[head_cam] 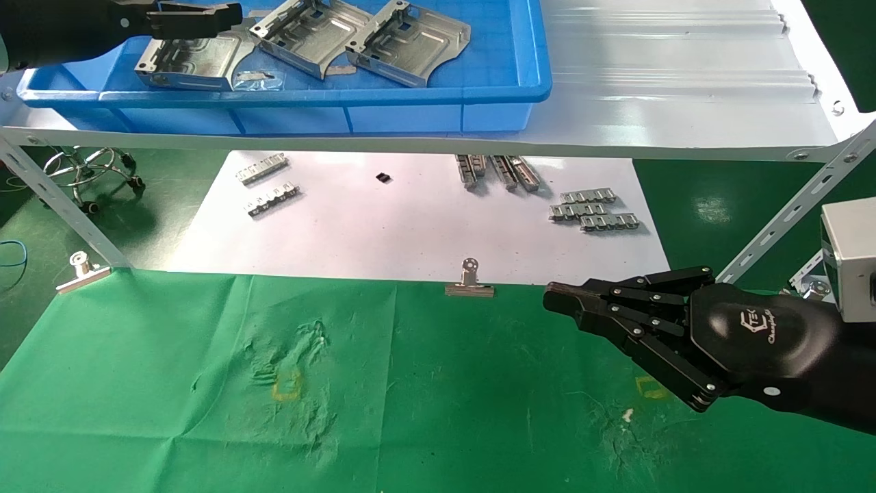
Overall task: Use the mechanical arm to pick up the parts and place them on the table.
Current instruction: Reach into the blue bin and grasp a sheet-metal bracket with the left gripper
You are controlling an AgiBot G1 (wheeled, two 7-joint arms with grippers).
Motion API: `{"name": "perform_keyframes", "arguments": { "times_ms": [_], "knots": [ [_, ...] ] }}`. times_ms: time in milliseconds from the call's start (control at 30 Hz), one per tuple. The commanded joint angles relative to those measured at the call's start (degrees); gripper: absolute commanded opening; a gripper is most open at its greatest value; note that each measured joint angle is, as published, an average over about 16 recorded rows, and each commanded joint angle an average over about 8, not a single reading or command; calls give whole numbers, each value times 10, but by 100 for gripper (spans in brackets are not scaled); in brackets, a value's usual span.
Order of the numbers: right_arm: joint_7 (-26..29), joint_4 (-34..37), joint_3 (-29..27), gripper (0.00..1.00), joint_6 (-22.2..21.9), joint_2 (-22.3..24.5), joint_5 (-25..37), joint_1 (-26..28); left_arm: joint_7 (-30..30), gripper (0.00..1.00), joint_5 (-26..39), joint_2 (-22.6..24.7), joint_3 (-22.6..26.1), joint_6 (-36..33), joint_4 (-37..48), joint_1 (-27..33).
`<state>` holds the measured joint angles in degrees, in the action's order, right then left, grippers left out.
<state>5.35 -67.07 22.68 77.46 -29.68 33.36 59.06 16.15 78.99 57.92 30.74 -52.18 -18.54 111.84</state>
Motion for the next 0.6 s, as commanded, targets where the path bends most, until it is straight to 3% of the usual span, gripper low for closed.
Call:
{"name": "perform_keyframes", "arguments": {
  "times_ms": [33, 200, 267, 600],
  "knots": [
    [0, 0, 0, 0, 0, 0, 0, 0, -6, 79, 5, 5, 3, 4, 21, 10],
    [0, 0, 0, 0, 0, 0, 0, 0, -18, 17, 12, 13, 5, 21, 51, 21],
    [0, 0, 0, 0, 0, 0, 0, 0, -22, 3, 14, 15, 6, 29, 60, 23],
    [0, 0, 0, 0, 0, 0, 0, 0, -37, 0, 27, 24, 12, 59, 88, 27]
  ]
}}
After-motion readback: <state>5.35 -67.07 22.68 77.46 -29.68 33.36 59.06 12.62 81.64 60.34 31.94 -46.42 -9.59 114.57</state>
